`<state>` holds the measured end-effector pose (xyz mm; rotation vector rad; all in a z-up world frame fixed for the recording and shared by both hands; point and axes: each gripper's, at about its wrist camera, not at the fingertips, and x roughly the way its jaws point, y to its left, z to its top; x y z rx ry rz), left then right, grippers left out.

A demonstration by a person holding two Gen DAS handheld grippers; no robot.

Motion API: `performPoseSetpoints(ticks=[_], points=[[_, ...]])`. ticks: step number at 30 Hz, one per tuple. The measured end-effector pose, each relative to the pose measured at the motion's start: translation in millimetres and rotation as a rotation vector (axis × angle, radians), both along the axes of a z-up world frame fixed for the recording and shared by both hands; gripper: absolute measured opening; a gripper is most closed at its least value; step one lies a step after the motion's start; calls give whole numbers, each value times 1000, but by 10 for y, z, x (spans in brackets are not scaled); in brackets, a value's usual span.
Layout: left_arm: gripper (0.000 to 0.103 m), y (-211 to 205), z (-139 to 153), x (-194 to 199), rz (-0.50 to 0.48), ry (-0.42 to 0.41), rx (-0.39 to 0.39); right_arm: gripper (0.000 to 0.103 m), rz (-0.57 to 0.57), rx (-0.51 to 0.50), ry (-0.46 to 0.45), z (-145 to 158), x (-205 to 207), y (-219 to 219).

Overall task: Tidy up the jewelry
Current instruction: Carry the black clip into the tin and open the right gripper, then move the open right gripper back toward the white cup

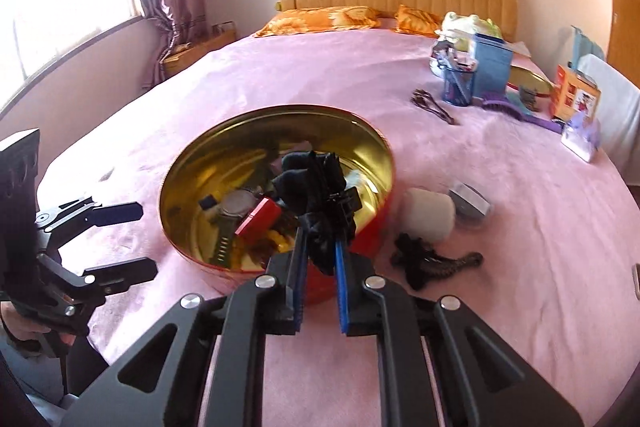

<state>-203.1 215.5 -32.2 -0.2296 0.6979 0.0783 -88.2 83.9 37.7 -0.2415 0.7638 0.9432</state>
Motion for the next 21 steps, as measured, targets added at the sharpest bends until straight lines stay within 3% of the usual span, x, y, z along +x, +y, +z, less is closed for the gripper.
performPoseSetpoints(ticks=[5, 10, 12, 14, 16, 18, 21], points=[[83, 325, -137, -136, 95, 15, -47, 14, 99, -69, 19, -166, -124, 631], [83, 463, -234, -239, 122, 20, -70, 17, 105, -103, 22, -293, -174, 821], [83, 485, -258, -241, 127, 19, -81, 42, 90, -106, 6, -288, -189, 793], [83, 471, -271, -241, 121, 19, -87, 54, 71, -96, -15, -255, -193, 699], [82, 434, -274, -227, 110, 21, -85, 57, 49, -76, -22, -226, -170, 570], [83, 378, -263, -207, 94, 23, -80, 70, 8, -65, -27, -214, -117, 416], [83, 277, -225, -166, 69, 15, -71, 79, -65, -52, -19, -264, 12, 139]])
